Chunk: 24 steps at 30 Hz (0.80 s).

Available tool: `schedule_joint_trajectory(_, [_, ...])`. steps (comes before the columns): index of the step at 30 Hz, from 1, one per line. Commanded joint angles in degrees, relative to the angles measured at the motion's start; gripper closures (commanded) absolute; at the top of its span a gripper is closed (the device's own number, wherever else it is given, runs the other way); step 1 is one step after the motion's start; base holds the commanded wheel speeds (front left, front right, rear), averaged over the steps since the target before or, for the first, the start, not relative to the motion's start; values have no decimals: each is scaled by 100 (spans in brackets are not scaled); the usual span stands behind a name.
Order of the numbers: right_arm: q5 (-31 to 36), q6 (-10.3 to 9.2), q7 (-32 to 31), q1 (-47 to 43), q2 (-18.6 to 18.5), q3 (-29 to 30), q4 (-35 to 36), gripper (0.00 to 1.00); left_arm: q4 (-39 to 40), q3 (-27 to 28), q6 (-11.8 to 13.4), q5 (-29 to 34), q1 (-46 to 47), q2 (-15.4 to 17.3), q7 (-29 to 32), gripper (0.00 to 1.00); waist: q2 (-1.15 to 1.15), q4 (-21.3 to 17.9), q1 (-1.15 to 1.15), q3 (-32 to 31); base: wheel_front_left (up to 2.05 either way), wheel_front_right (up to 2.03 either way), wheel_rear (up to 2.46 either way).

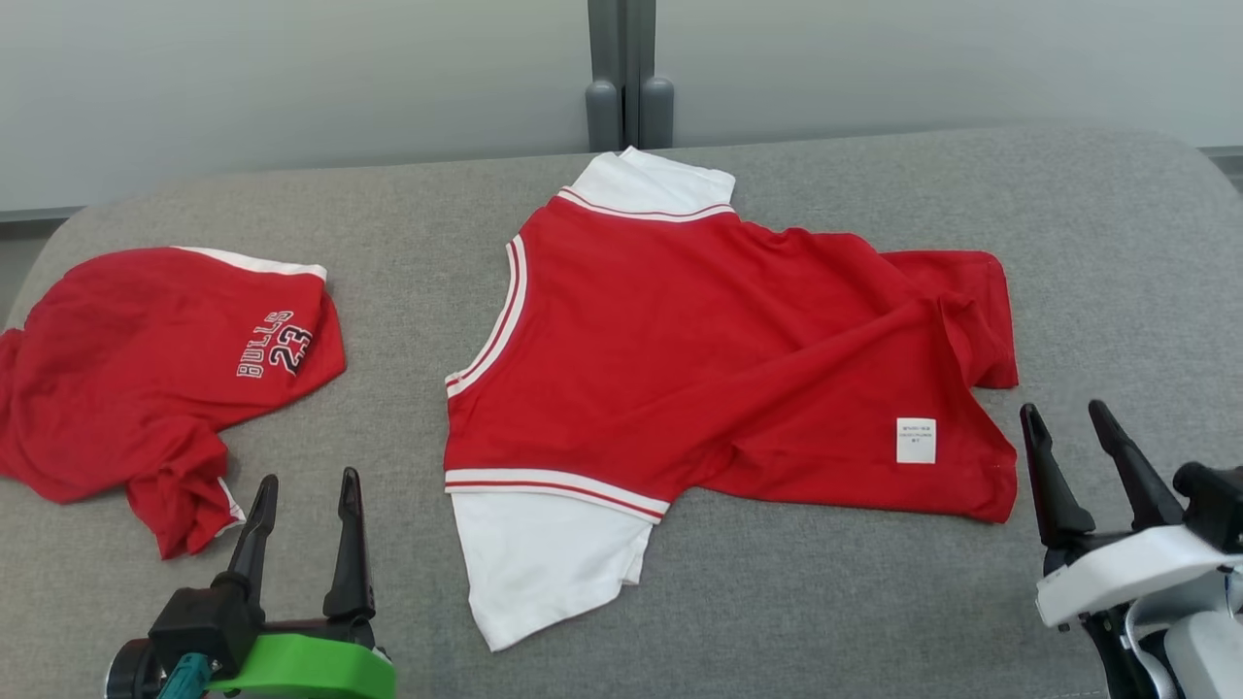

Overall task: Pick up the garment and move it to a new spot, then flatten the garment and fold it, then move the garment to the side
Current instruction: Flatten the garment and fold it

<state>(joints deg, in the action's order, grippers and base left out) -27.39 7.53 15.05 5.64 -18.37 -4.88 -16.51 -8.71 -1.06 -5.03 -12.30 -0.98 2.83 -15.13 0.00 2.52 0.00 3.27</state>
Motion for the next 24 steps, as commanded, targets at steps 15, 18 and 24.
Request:
schedule_joint_trajectory(15, [764,-9,17,-1042,469,374,1032,0,10,272,-90,292,-271,58,-1,0,0,-70,0,-329,0,0,0])
schedule_joint_trajectory(18, [815,-9,17,-1132,546,432,1084,0,6,284,-92,347,-299,70,-1,0,0,-46,0,-365,0,0,0])
schedule_joint_trajectory(24, [958,-9,17,-1241,623,476,1172,0,-44,290,-84,430,-324,82,-1,0,0,-24,0,-413,0,0,0])
